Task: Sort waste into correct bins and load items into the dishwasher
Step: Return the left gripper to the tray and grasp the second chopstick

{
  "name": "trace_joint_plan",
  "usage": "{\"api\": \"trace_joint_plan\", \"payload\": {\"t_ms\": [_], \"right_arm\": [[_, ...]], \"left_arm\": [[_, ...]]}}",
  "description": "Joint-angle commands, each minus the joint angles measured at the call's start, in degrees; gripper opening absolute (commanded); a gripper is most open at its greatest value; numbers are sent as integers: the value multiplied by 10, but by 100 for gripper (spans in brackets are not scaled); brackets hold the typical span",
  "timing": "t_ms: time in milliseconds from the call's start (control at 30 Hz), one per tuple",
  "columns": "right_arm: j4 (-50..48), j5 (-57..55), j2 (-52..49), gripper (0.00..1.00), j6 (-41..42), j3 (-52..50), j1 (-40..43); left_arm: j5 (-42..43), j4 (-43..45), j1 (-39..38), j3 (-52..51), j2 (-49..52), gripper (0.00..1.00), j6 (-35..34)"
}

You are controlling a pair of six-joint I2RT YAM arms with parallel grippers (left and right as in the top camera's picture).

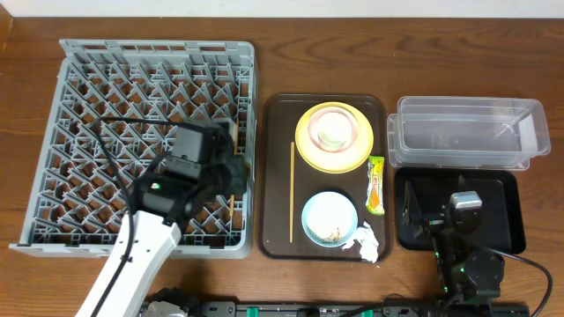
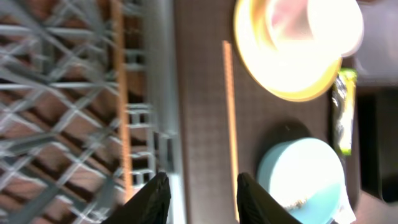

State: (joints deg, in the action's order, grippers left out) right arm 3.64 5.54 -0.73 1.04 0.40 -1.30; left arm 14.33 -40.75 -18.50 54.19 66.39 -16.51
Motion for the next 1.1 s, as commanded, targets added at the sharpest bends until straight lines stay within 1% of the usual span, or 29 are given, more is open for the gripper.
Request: {"api": "trace_joint_plan", "payload": {"t_ms": [0,167,333,433,533,767,1067], "right_arm": [[2,-1,0,99,6,-1,4],[2,-1,0,99,6,-1,4],[2,-1,0,99,6,-1,4],[2,-1,0,99,6,-1,4],[2,-1,0,99,6,-1,4],[2,-1,0,99,6,-1,4],[2,-1,0,99,6,-1,4]], "left_arm": [[29,-2,-42,3,12,38,-10],[23,37,-100,3,48,38,-51],[-26,76,-146,3,101,38,-82],[-52,111,-171,3,155,38,-97],[-67,133,-176,3,196,38,-97],[-67,176,-176,3,276,38,-97],[-77,184,-178,3,349,38,-97]]}}
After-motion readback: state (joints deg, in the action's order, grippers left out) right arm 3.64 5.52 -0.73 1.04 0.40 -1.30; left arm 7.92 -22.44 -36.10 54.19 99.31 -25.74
